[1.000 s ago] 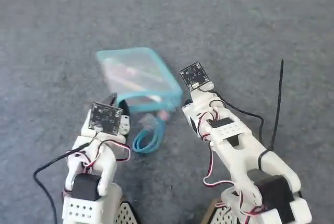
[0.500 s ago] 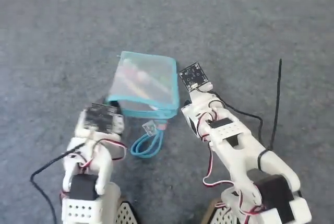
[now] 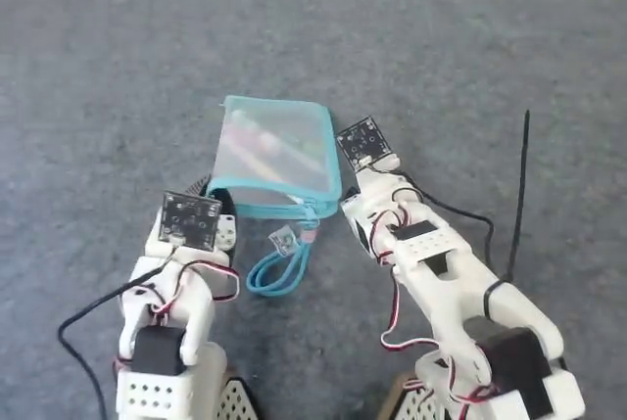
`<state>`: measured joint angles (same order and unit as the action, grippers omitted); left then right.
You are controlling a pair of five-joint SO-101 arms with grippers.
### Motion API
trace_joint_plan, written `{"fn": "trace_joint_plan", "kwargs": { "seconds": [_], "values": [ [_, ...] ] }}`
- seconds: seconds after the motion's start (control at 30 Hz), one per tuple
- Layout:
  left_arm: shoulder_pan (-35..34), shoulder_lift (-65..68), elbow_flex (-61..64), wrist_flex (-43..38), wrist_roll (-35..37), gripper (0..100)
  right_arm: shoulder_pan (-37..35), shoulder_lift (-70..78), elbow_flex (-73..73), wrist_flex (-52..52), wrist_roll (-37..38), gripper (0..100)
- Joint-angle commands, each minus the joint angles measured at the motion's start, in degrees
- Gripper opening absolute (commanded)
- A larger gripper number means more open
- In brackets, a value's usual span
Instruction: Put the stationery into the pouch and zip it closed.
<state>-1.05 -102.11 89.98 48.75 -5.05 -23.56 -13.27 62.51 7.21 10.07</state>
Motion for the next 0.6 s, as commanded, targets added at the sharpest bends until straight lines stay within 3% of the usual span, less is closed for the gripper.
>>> {"fn": "trace_joint_plan", "kwargs": {
  "seconds": [0.0, 0.17, 0.3, 0.47, 0.57],
  "values": [
    [-1.23, -0.62, -2.33, -1.32, -0.7, 1, -2.33, -6.55, -4.22, 8.13, -0.62, 22.8],
    [-3.16, -0.62, -2.33, -1.58, -0.7, 1, -7.16, -21.67, -8.35, 29.58, -0.53, 23.1],
    [-2.9, -0.62, -2.33, -1.58, -0.7, 1, -7.34, -31.6, -7.74, 33.63, 0.26, 23.1],
    [-2.9, -0.62, -2.33, -1.58, -0.7, 1, -7.43, -34.59, -7.56, 33.89, 17.32, 23.1],
    [-2.9, -0.62, -2.33, -1.58, -0.7, 1, -8.22, -35.21, -7.47, 34.68, 20.92, 23.1]
  ]
}}
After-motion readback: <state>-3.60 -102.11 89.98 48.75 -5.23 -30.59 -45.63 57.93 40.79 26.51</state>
